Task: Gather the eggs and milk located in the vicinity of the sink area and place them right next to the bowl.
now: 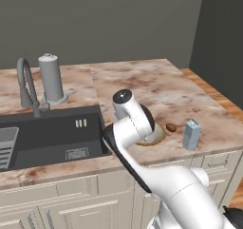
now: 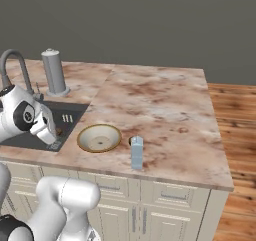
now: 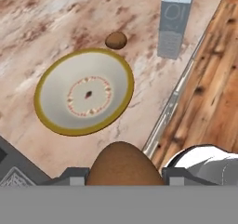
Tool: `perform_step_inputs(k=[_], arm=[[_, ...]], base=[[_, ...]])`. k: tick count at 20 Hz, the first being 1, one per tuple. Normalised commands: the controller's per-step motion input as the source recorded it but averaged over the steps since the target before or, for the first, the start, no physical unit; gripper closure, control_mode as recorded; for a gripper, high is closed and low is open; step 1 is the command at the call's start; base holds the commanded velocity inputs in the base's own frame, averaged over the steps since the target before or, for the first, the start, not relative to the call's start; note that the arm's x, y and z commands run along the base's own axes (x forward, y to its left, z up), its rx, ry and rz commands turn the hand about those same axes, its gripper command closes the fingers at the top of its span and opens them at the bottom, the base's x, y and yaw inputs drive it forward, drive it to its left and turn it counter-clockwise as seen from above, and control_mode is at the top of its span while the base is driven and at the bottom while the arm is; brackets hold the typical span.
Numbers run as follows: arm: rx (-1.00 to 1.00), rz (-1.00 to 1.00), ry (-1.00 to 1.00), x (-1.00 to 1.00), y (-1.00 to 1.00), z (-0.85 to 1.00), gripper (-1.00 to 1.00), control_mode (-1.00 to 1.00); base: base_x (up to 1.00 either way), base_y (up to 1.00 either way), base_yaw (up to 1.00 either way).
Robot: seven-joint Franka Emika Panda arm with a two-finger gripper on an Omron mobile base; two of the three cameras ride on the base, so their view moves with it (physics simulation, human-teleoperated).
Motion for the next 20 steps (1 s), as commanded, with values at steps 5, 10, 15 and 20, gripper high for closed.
perform_step_inputs(k=[5,10,15,20], arm=[[0.00,-0.10,-0.08,0.04,0.31,-0.41,1.00,-1.00],[0.01,-0.14,-0.01,0.18,0.20,-0.41,1.00,-1.00],[0.00,-0.18,0.00,0.28,0.21,-0.34,1.00,-1.00],[0.00,-0.19,0.00,0.32,0.17,-0.18,1.00,-1.00]], base=[[0.00,0.00,0.00],[0.00,0.00,0.00],[0.00,0.00,0.00],[0.00,0.00,0.00]])
